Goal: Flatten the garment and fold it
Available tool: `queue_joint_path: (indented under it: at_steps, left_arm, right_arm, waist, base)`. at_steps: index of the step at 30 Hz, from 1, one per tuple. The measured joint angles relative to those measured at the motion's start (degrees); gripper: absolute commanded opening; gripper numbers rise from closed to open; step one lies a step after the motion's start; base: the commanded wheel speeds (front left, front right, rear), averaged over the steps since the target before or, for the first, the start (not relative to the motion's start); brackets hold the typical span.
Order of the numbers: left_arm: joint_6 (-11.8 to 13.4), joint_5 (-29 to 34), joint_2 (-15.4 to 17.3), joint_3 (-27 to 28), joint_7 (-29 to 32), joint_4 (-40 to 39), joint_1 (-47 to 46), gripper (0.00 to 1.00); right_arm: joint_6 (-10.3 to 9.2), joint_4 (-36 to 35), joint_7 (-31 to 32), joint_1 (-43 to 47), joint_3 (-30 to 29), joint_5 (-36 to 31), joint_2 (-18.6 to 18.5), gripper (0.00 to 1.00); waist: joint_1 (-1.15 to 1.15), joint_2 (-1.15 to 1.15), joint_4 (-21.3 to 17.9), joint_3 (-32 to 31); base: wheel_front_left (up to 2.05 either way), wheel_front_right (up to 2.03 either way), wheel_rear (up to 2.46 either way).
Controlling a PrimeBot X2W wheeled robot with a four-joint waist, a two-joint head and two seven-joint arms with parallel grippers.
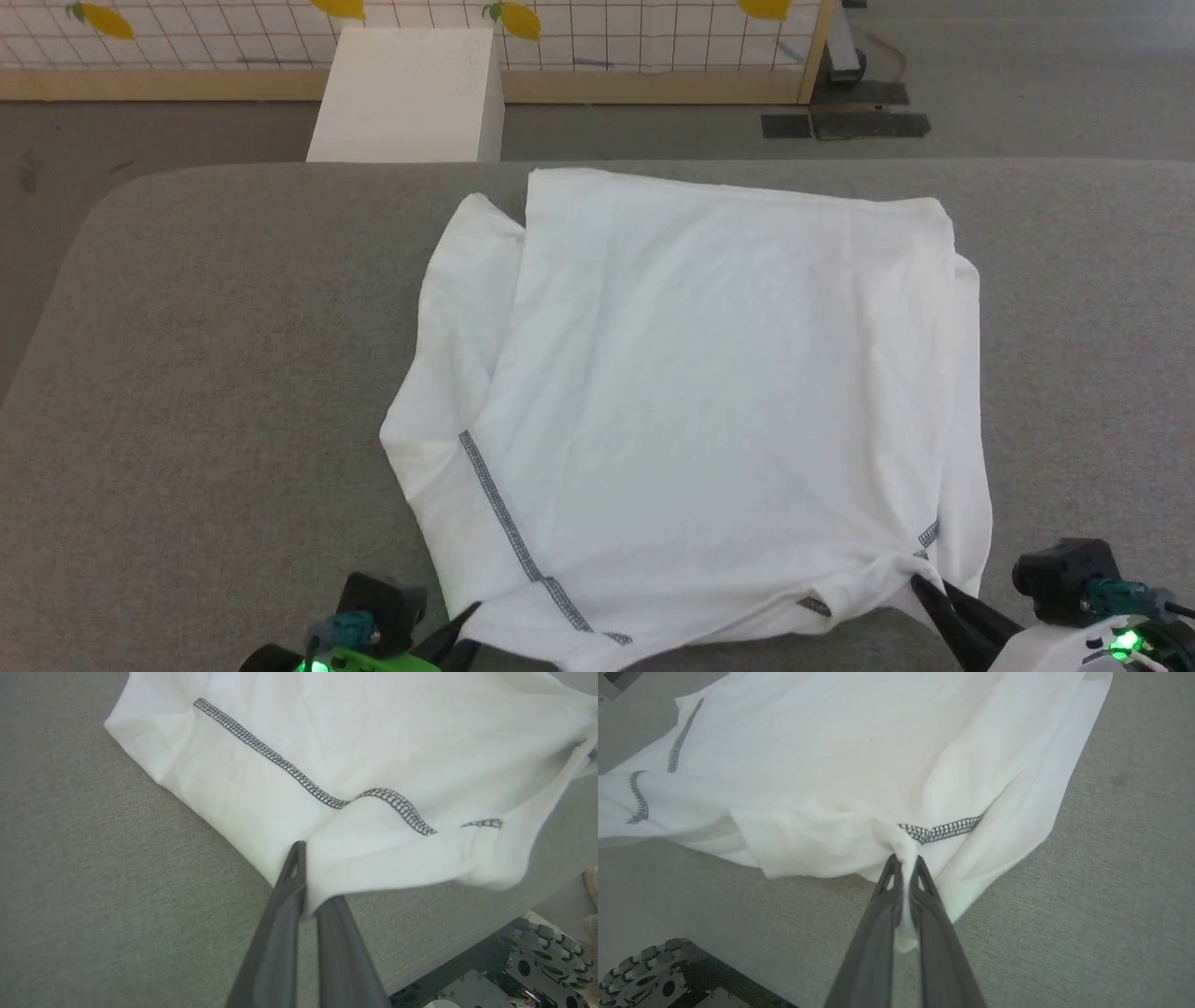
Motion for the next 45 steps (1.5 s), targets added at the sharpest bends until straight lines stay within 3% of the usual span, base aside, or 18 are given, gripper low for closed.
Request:
queue_joint_path:
  at_steps: [12, 17, 29, 31, 32, 33, 34, 35, 36, 37, 38, 45]
  left_arm:
    - [0.01, -2.64, -0.09, -1.34, 1.02, -0.87, 3.10, 0.00]
    - [-2.04, -2.26, -1.63, -1.92, 0.45, 3.16, 1.03, 0.00]
    - [-6.91, -2.99, -6.21, -3.55, 2.54, 16.22, -6.93, 0.00]
    - [-6.91, -3.42, -6.81, -3.43, 2.56, 17.19, -6.98, 0.00]
    - [-6.91, -3.47, -6.97, -3.50, 2.61, 17.52, -6.98, 0.00]
    - [-6.90, -3.91, -7.22, -3.24, 2.49, 17.73, -6.95, 0.05]
    - [-6.88, -4.36, -7.39, -3.12, 2.42, 17.94, -6.92, 0.33]
    - [-6.86, -4.57, -7.48, -3.16, 2.33, 18.04, -6.91, 0.44]
    - [-6.83, -4.97, -7.66, -2.98, 2.08, 17.90, -6.82, 0.78]
    - [-6.78, -5.60, -7.89, -2.74, 1.80, 17.78, -6.66, 0.96]
    - [-6.59, -6.10, -7.98, -2.54, 1.67, 17.41, -6.33, 1.00]
    - [-3.74, -10.80, -6.66, 1.67, 0.52, 8.45, -1.22, 1.00]
  right_arm:
    - [-0.01, -1.87, 2.18, 4.65, 0.08, -0.30, 1.82, 0.00]
    - [-0.01, -0.75, 2.15, 3.86, 0.76, -0.70, 1.75, 0.00]
    - [-0.01, 10.12, -0.41, -3.87, 4.66, -0.87, 0.64, 0.00]
    - [-0.01, 11.54, -0.70, -4.50, 5.05, -0.85, 0.63, 0.13]
    - [-0.01, 12.13, -0.79, -4.69, 5.20, -0.84, 0.64, 0.45]
    - [-0.01, 12.61, -0.93, -4.70, 5.27, -0.84, 0.66, 0.54]
    - [-0.01, 13.00, -1.12, -4.71, 5.30, -0.81, 0.70, 1.00]
    - [-0.01, 13.28, -1.22, -4.70, 5.32, -0.60, 0.83, 1.00]
    - [-0.01, 13.38, -1.22, -4.67, 5.30, -0.08, 1.07, 1.00]
    - [-0.01, 13.33, -1.21, -4.62, 5.10, 0.43, 1.34, 1.00]
    - [-0.01, 13.04, -1.11, -4.56, 4.74, 0.96, 1.64, 1.00]
    - [-0.02, 5.02, 3.34, -1.71, -2.22, 4.69, 4.57, 1.00]
  waist:
    - [0.00, 0.00, -0.39, -2.61]
    - [0.00, 0.00, -0.11, -0.63]
    - [0.00, 0.00, 0.57, 3.84]
    - [0.00, 0.00, 0.51, 3.55]
    - [0.00, 0.00, 0.47, 3.35]
    - [0.00, 0.00, 0.45, 3.15]
    - [0.00, 0.00, 0.45, 3.00]
    - [0.00, 0.00, 0.49, 2.81]
    - [0.00, 0.00, 0.54, 2.60]
    - [0.00, 0.00, 0.59, 2.43]
    - [0.00, 0.00, 0.66, 2.21]
    - [0.00, 0.00, 0.91, 0.66]
  base:
    - [0.00, 0.00, 0.00]
    - [0.00, 0.00, 0.00]
    - [0.00, 0.00, 0.00]
    - [0.00, 0.00, 0.00]
    - [0.00, 0.00, 0.00]
    - [0.00, 0.00, 0.00]
    - [0.00, 0.00, 0.00]
    - [0.00, 0.00, 0.00]
    - [0.00, 0.00, 0.00]
    - [0.00, 0.00, 0.00]
    - [0.00, 0.00, 0.00]
    - [0.00, 0.00, 0.00]
